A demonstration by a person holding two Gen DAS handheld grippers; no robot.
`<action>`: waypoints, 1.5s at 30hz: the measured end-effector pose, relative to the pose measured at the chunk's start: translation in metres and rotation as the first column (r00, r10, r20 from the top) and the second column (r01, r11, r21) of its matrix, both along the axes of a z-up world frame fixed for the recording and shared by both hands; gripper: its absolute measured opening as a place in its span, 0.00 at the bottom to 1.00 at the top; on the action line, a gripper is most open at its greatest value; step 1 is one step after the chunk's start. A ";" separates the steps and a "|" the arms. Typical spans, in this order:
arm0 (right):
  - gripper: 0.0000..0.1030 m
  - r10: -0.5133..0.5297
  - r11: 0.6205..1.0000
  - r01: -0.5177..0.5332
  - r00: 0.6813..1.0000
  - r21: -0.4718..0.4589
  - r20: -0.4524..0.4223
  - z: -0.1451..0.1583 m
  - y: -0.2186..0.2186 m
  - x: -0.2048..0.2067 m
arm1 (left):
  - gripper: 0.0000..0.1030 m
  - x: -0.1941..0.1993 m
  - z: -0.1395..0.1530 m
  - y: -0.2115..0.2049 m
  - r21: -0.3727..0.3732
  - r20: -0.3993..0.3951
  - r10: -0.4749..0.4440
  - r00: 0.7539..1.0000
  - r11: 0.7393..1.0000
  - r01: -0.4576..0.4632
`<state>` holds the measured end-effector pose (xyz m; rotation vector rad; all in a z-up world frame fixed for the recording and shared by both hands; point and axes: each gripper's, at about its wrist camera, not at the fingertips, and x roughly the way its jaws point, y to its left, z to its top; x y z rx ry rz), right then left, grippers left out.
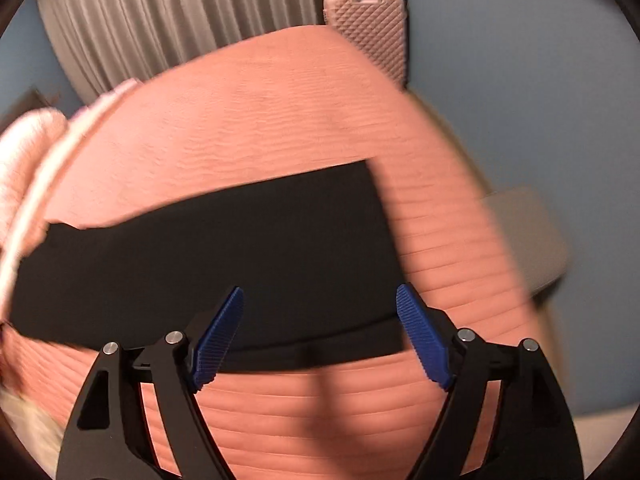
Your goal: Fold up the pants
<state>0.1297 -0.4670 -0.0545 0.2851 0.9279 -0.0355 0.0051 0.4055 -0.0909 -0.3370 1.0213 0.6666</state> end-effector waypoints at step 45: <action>0.23 0.967 0.254 -0.966 0.253 0.052 -0.041 -0.025 0.775 0.166 | 0.46 0.044 0.010 0.061 0.195 0.074 -0.005 0.997 0.981 -0.009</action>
